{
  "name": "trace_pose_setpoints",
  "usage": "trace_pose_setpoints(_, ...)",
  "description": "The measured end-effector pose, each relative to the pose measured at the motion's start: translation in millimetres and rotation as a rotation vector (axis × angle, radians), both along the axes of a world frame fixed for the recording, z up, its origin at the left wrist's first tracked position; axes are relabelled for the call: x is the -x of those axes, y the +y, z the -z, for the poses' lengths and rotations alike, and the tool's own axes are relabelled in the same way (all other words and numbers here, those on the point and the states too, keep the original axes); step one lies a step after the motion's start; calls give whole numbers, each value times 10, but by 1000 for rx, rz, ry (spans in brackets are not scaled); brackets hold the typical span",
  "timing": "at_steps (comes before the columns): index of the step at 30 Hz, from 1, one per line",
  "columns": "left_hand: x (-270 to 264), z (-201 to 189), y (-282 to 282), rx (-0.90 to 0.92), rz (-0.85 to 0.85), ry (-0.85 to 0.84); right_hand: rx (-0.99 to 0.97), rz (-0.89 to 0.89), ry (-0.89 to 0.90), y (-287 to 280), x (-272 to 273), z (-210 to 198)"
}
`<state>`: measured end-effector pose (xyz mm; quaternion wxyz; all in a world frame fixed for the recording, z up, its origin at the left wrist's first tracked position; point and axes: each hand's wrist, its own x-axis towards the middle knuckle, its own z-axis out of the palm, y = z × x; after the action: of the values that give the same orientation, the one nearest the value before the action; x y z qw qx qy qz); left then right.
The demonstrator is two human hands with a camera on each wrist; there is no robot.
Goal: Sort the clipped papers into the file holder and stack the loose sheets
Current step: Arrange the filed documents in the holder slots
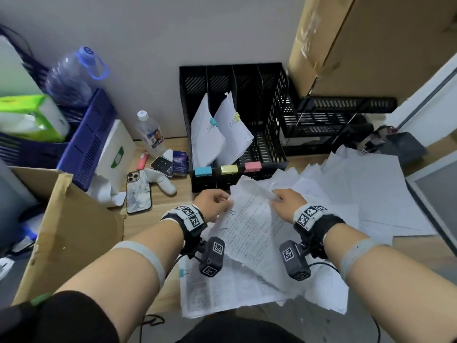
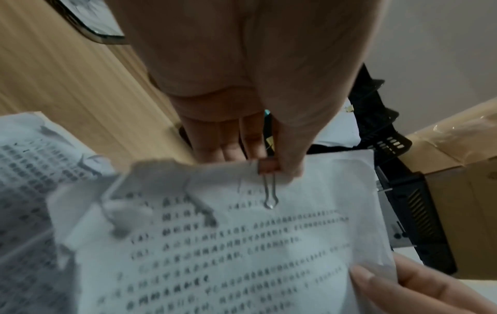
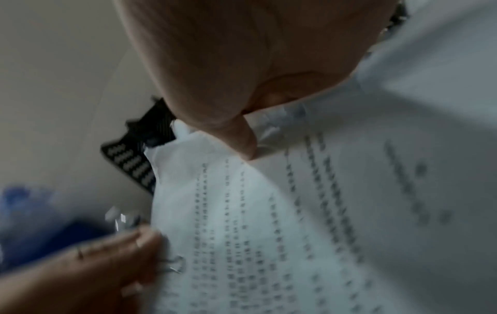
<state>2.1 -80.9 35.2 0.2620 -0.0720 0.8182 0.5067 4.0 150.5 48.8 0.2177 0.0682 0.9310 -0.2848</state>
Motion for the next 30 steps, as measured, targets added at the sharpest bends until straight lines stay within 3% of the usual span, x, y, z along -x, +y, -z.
trace_pose_setpoints(5, 26, -86, -120, 10, 0, -27, 165, 235, 29, 80, -74, -39)
trace_pose_setpoints(16, 4, 46, -124, -289, -256, -193, 371, 474, -19, 69, -158, -140)
trace_pose_setpoints(21, -49, 65, -9, -306, -166, -206, 493, 640, 54, 71, -126, -127)
trace_pose_setpoints(24, -25, 50, 79, -290, -101, -132, 490, 744, 122, 85, -88, -148)
trace_pose_setpoints(27, 83, -126, 205, -172, -44, 68, 282, 779, 315, 131, -22, -226)
trace_pose_setpoints(29, 183, -275, 316, -123, -35, 236, 349, 669, 285, 96, -6, -410)
trace_pose_setpoints(30, 236, -339, 374, -131, -30, 314, 472, 579, 176, 53, -2, -521)
